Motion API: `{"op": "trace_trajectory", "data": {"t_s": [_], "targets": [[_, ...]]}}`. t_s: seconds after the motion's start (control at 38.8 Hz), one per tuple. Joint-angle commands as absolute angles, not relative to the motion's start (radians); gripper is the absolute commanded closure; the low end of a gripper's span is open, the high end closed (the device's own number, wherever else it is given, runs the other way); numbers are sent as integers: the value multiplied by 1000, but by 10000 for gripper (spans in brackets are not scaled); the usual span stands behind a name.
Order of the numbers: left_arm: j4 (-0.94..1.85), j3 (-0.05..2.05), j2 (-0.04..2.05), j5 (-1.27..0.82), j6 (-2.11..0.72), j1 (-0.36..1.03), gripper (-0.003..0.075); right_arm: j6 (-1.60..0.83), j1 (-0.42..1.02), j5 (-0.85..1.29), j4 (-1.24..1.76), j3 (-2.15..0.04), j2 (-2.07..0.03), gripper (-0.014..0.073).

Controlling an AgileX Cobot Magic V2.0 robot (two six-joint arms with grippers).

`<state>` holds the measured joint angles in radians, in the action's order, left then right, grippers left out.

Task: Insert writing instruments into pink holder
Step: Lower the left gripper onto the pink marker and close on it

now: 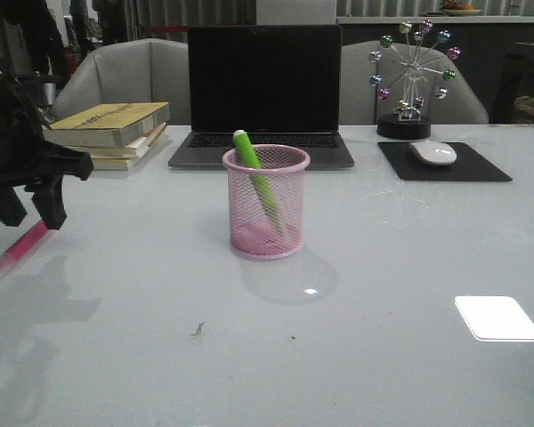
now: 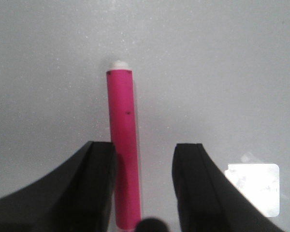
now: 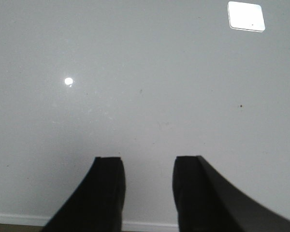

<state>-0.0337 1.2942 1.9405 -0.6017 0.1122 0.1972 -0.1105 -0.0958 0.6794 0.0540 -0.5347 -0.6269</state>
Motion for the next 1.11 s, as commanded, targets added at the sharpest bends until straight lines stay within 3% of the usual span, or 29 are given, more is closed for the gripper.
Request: {"op": "trace_trajectory", "data": {"t_s": [0.0,0.8,1.08], "targets": [[-26,1326,1902,-556,119,195,365,-113,-99,618,55,-560,-624,218],[-15,1326,1953,-587,117,141,367,-113,-99,619,55,-560,-624,218],[-15,1326,1953,-668,115,141,451,-113,-99,619,55,-560,-624,218]]}}
